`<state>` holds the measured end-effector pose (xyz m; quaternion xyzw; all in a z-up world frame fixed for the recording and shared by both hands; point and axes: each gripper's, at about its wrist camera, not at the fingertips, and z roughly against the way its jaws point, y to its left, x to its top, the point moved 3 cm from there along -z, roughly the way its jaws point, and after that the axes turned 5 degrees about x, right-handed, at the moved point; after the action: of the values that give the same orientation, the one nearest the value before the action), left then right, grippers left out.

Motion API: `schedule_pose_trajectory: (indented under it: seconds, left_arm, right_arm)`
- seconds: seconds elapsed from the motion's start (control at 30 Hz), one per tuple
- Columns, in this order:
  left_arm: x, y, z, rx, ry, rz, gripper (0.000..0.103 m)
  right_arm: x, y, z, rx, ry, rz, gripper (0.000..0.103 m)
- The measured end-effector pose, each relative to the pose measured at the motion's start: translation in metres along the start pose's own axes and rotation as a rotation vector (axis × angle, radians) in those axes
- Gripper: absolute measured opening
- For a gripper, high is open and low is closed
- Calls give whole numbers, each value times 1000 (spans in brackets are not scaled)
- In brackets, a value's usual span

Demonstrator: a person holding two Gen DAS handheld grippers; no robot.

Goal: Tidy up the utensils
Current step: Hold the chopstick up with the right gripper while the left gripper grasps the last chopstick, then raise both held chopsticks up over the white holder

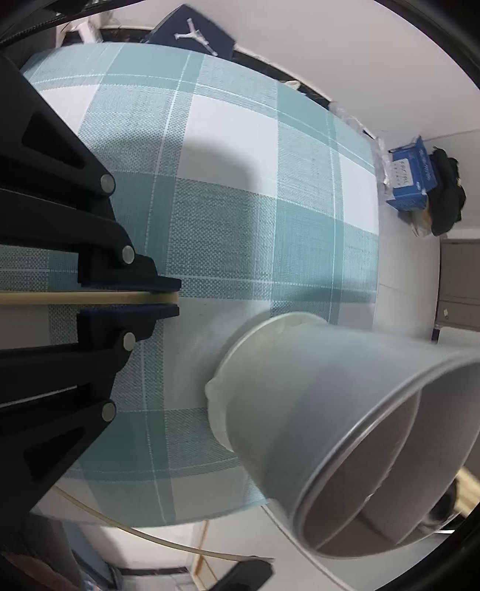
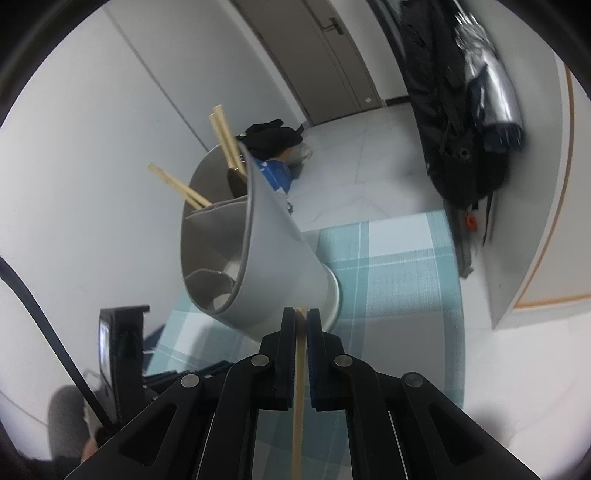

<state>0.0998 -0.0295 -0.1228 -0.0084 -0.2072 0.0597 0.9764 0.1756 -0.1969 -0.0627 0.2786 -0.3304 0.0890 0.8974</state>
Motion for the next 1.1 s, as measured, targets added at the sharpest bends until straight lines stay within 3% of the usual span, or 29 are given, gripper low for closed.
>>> schedule_pose_trajectory:
  seconds: [0.5,0.83,1.1]
  left_arm:
    - [10,10,51,-86,-189,154,3]
    - [24,19,82,-133,-361,171,3]
    - [21,23,97,-149,-395,149,3]
  right_arm:
    - [2,13,14,-34,-55,55,5]
    - [-4,24,30,-27,-108,83,5]
    - [-14,43,36,-14,-132,135,5]
